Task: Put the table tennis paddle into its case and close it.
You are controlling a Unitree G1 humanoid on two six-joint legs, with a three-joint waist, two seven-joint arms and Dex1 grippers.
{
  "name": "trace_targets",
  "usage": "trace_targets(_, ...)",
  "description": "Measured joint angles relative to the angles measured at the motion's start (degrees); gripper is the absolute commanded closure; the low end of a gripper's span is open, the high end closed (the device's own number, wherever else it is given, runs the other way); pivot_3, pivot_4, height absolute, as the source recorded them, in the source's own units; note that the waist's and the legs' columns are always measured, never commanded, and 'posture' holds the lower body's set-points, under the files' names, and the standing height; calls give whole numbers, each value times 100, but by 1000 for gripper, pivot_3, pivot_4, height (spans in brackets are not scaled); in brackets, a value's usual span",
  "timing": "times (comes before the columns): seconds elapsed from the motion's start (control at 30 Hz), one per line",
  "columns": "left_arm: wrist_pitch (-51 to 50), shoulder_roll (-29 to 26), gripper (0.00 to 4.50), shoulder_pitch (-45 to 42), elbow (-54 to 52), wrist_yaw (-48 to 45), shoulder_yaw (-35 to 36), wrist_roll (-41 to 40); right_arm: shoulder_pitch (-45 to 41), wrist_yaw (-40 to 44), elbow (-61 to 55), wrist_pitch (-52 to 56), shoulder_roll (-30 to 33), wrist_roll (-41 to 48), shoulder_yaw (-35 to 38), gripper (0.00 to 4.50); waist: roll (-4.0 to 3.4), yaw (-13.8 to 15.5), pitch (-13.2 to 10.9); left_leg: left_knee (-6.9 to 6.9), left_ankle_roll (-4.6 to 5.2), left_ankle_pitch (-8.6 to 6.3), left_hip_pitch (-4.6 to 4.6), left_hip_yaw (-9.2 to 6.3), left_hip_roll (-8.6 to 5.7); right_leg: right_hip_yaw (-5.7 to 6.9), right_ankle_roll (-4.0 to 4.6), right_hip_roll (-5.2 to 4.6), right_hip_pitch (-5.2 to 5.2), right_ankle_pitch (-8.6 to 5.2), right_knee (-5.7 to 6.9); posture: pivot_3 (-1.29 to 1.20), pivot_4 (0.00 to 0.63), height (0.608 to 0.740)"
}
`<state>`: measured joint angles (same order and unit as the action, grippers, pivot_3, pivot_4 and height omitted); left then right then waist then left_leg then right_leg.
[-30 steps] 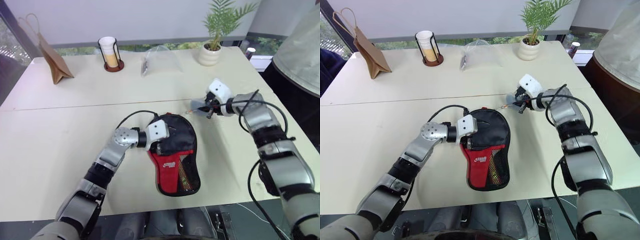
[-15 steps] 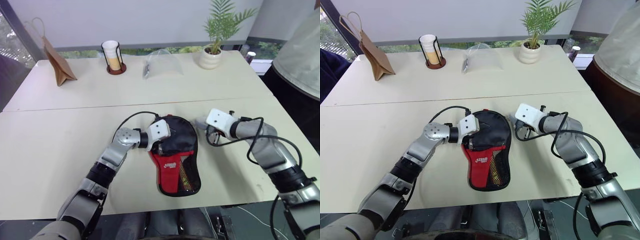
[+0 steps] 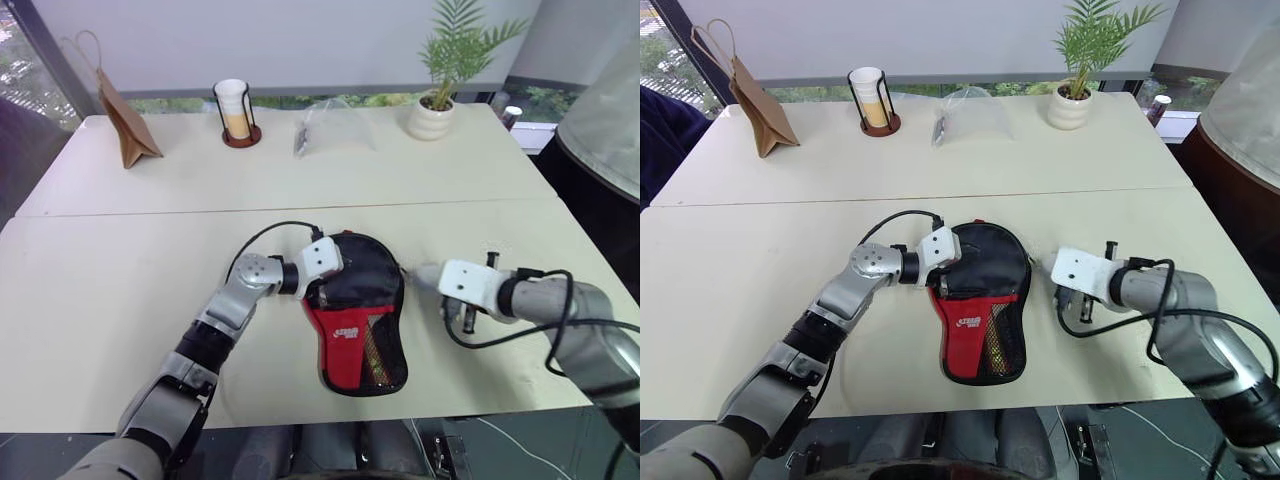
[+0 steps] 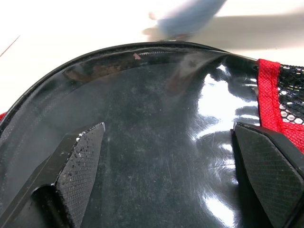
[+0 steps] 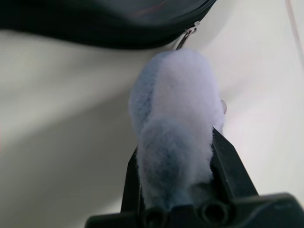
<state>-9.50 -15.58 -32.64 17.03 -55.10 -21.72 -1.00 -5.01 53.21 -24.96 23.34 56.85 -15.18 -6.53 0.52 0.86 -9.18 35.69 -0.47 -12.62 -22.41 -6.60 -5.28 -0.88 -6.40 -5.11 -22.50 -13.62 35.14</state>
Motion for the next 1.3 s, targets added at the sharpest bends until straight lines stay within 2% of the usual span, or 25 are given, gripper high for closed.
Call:
trace_targets(0.23,-1,15,0,-49,77,-4,-16,0,1152,511,-955,215,421,562,890,4468,3,-3,3,0,-1,-2,1,1,2,3,-1,-6,5,-2,-5,0,150,740)
trace_targets(0.67,-11,91,0,-252,386,47,-33,-4,2649,837,-2156,483,614,987,1678,4468,5,161,3,0,7,-20,-8,8,0,19,-16,-28,11,-16,-23,0,150,740)
trace_targets(1.07,-15,112,0,-280,550,88,15,-5,3554,1293,-2436,-386,948,962,1964,4468,24,141,57,-2,13,-44,-9,7,21,89,-18,-56,45,-16,-98,0,150,740)
trace_targets(1.3,-15,129,0,-231,549,114,14,-5,4002,1658,-2432,-753,953,922,2435,4468,27,145,68,-2,16,-48,-11,7,21,108,-18,-71,46,-16,-102,0,150,740)
